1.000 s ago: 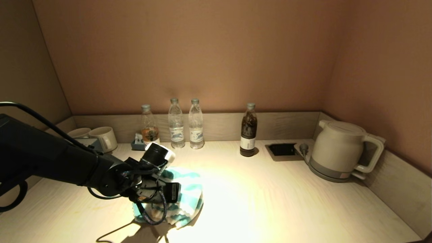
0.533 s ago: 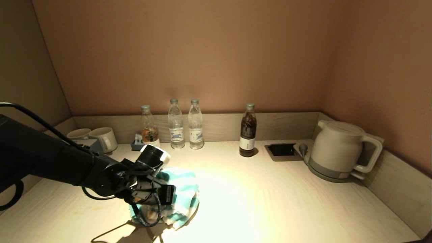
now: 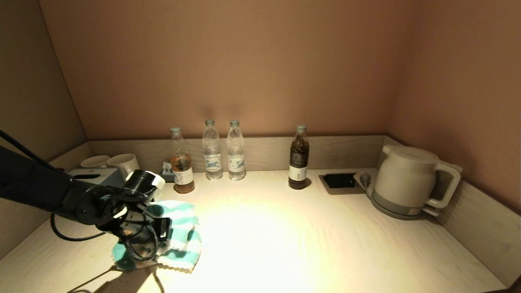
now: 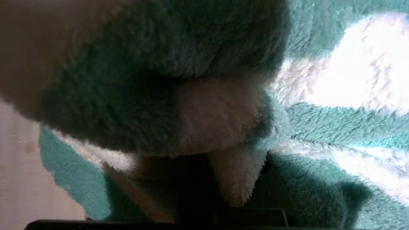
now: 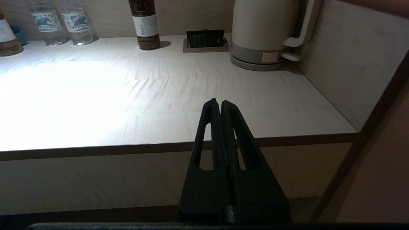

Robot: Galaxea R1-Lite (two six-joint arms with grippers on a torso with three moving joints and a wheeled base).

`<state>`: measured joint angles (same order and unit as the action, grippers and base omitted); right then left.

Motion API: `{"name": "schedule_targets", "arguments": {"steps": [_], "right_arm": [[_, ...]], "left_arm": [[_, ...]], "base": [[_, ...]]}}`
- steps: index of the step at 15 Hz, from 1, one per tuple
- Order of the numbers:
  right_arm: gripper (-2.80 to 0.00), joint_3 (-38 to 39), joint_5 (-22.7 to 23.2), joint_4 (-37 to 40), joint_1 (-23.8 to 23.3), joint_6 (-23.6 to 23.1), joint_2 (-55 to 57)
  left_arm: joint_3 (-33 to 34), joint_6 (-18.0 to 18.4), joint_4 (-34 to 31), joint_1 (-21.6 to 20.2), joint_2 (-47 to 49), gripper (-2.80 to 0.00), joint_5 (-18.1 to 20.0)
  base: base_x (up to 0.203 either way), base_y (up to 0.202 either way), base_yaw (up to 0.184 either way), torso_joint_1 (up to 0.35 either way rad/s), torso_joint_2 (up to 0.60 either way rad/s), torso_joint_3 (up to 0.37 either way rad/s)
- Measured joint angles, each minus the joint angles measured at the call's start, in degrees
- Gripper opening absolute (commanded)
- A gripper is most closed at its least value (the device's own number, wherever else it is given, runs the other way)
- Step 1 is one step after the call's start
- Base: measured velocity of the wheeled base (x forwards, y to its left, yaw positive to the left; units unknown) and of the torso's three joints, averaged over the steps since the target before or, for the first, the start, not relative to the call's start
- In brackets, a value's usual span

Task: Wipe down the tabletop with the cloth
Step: Sweep the stains on the table

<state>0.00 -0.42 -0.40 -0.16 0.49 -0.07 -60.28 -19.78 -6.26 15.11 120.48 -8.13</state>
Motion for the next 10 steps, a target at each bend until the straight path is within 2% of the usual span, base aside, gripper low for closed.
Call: {"name": "schedule_targets", "arguments": {"steps": [3, 8, 10], "right_arm": [[-2.80, 0.0, 0.0, 0.0, 0.0, 0.0, 0.0], [-2.80, 0.0, 0.0, 0.0, 0.0, 0.0, 0.0], [-2.80, 0.0, 0.0, -0.1, 0.0, 0.0, 0.0]], "left_arm": [[0.5, 2.0, -0.2, -4.5, -1.0, -2.80, 0.0], [-0.5, 6.3, 0.4, -20.3, -1.9, -2.80, 1.9], [-0.9, 7.2, 0.5, -23.7, -2.2, -2.80, 3.2]], "base": [[0.000, 0.000, 0.000, 0.000, 0.00, 0.000], [0.000, 0.000, 0.000, 0.000, 0.00, 0.000], [0.000, 0.000, 0.000, 0.000, 0.00, 0.000]]}}
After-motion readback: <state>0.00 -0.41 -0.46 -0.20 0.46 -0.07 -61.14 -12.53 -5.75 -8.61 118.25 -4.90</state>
